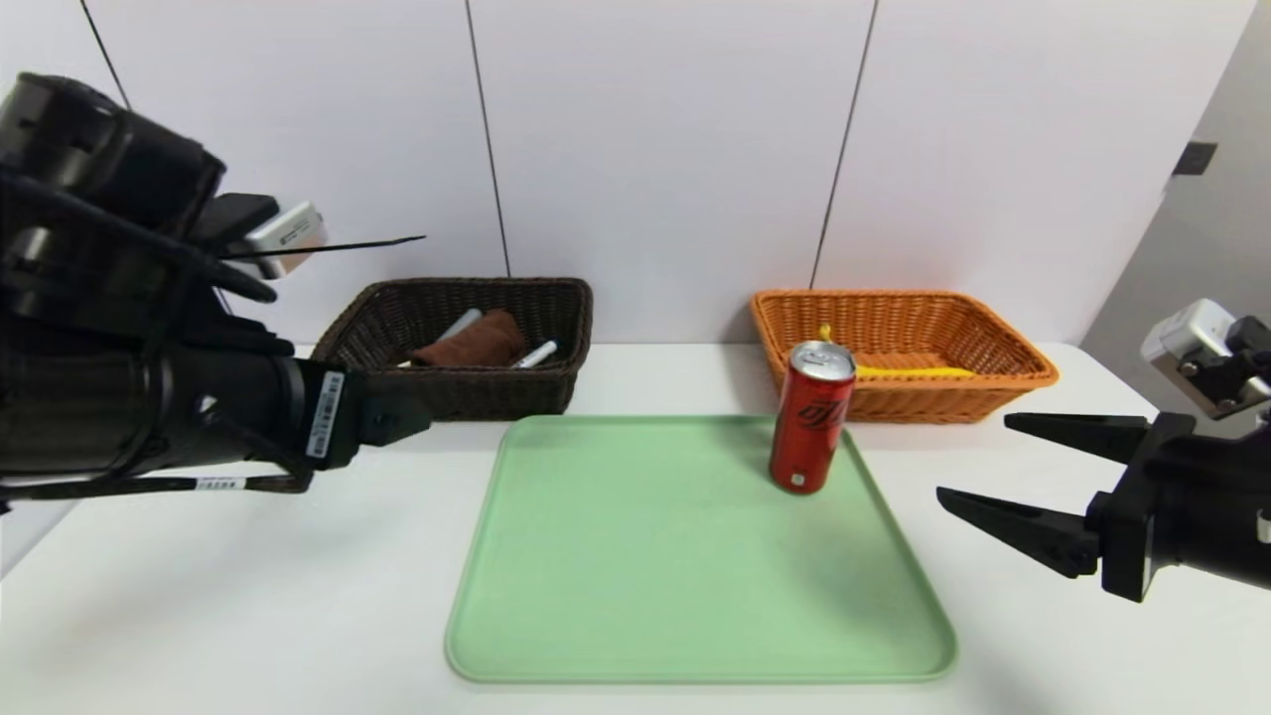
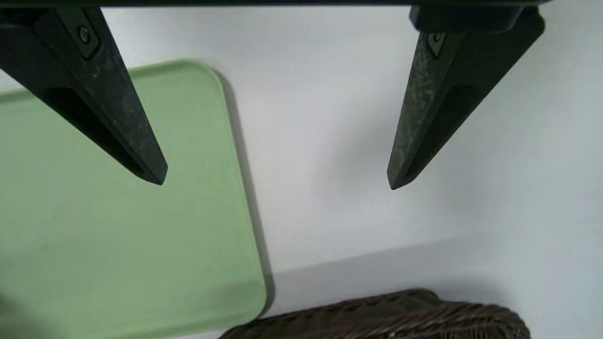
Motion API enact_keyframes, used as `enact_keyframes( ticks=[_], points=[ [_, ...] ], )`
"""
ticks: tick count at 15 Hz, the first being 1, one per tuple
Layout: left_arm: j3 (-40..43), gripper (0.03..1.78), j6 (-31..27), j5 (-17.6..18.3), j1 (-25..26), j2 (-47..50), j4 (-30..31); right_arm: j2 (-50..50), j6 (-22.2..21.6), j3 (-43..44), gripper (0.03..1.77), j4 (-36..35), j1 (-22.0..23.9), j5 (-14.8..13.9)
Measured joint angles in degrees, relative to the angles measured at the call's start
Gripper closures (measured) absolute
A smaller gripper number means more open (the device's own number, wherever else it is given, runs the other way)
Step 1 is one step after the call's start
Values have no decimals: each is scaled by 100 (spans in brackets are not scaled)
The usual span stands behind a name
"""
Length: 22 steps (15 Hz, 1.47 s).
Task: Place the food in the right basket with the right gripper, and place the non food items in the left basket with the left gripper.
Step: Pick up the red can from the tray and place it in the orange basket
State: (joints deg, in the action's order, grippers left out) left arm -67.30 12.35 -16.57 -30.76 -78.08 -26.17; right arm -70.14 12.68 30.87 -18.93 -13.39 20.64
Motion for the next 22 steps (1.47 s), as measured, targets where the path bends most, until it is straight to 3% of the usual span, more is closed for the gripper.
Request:
enact_keyframes(
  ticks=[7, 10, 18, 22],
  points=[
    [545, 13, -4, 6, -11, 730, -4, -1342, -4, -670, 9, -3099, -191, -11],
    [588, 12, -4, 6, -11, 794, -6, -1891, -1, -681, 9, -4008, -221, -16],
    [588, 12, -30, 48, -17, 772, 29, -3132, -26, -405, 9, -5243, -428, -52],
    [586, 12, -39, 50, -17, 735, 29, -3515, -61, -163, 9, -5318, -508, -57]
  ],
)
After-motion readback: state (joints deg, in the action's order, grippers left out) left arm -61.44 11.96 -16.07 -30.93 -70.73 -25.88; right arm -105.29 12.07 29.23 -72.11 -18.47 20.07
